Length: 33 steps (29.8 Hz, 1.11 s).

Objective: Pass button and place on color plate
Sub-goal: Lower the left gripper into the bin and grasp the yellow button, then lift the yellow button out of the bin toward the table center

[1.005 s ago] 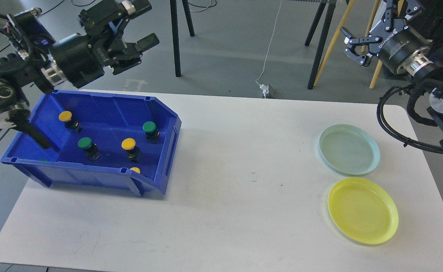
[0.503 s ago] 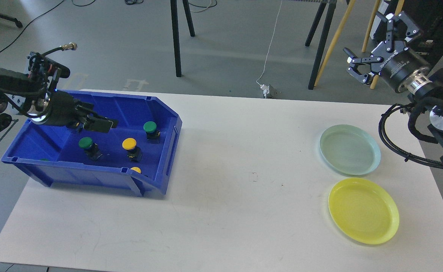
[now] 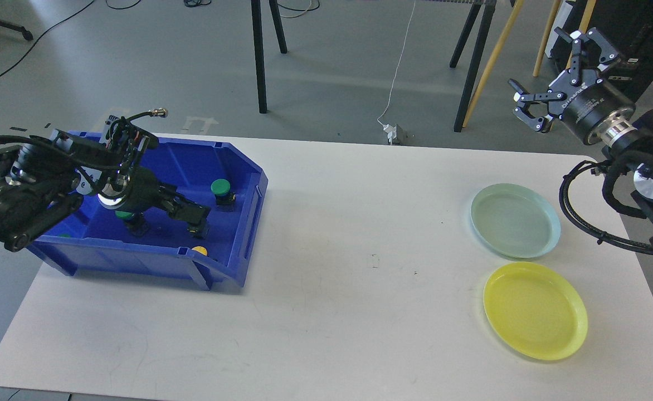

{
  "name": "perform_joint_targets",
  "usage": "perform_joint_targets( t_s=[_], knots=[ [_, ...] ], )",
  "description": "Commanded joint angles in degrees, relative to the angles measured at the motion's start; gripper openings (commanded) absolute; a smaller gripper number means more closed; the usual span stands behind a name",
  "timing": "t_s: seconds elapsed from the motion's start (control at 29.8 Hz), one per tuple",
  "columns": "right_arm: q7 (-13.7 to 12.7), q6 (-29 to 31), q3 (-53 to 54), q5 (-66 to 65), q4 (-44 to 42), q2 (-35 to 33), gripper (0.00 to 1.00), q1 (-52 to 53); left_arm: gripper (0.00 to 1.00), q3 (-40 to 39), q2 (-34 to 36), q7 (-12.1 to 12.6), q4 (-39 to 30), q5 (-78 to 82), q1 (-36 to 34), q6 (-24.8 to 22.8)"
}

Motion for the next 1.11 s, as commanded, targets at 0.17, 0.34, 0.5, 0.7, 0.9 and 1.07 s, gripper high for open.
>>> perform_joint_targets(
  t_s=[0.17, 0.34, 0.5, 0.7, 0.9, 1.07],
  knots=[
    [0.0, 0.0, 0.1, 0.0, 0.1, -0.5, 1.0, 0.0, 0.99, 0.1, -3.6, 0.0, 5.4, 0.2, 1.7, 0.0],
    [0.0, 0.0, 0.1, 0.0, 0.2, -0.9, 1.0, -0.4, 0.98, 0.1, -4.4, 0.0, 5.9, 0.2, 1.8, 0.0],
    [0.0, 0.0, 1.0, 0.0, 0.2, -0.9, 1.0, -1.3, 0.94, 0.1, -5.6, 0.0, 6.9, 0.2, 1.8, 0.0],
    [0.0, 0.0, 1.0, 0.0, 0.3, -1.3, 1.0, -1.9, 0.59, 0.7, -5.5, 0.0, 7.3, 0.5, 2.3, 0.0],
    [0.0, 0.0, 1.1, 0.0, 0.3, -1.3, 1.0, -2.3, 0.0, 0.9, -4.9, 0.0, 6.9, 0.8, 2.5, 0.0],
    [0.0, 0.0, 1.3, 0.0, 0.3, -1.3, 1.0, -2.7, 0.0, 0.5, -4.6, 0.0, 6.3, 0.5, 1.6, 0.0]
  ],
)
